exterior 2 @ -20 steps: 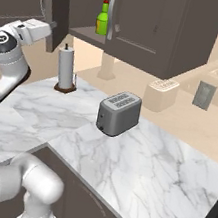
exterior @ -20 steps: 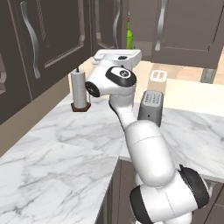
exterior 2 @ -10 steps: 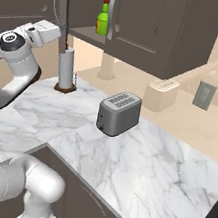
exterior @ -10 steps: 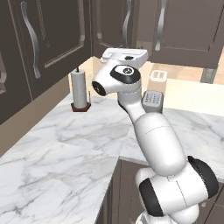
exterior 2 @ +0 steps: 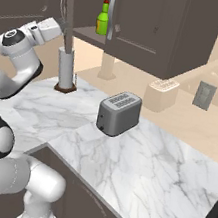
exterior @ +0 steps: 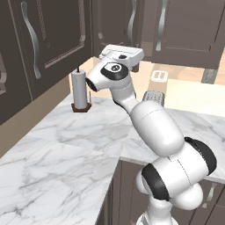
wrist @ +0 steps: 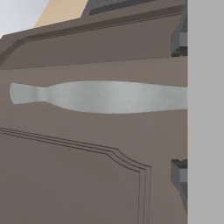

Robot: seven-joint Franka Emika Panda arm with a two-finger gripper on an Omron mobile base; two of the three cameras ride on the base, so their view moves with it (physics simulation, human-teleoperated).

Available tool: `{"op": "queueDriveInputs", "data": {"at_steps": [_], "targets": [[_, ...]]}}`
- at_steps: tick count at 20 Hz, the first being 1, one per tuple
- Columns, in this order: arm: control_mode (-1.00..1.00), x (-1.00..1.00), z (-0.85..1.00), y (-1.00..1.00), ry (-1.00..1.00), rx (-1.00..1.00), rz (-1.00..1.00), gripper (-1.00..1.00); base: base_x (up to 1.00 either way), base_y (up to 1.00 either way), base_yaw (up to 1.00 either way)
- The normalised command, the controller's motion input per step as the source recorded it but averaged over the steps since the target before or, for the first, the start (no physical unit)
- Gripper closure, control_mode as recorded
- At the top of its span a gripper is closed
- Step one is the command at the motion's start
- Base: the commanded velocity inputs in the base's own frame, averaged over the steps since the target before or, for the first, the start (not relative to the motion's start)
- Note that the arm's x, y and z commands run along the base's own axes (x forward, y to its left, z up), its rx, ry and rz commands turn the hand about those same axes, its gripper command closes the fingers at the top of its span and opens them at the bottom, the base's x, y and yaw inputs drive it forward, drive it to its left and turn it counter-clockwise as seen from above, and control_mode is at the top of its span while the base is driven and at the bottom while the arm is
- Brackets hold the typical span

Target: Pick up the bar soap and spray from the sink, and place them back in the cabinet, and close the cabinet doors.

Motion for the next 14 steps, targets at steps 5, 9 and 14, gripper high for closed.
{"op": "queueDriveInputs", "data": {"at_steps": [5, 9, 14], "targets": [[-1.00, 0.42, 0.00, 0.00, -0.02, 0.00, -0.07, -1.00, 0.00, 0.00, 0.00], [-1.00, 0.50, -0.02, -0.11, 0.00, 0.00, 0.00, -1.00, 0.00, 0.00, 0.00], [-1.00, 0.51, -0.03, -0.19, 0.00, 0.00, 0.00, -1.00, 0.00, 0.00, 0.00]]}}
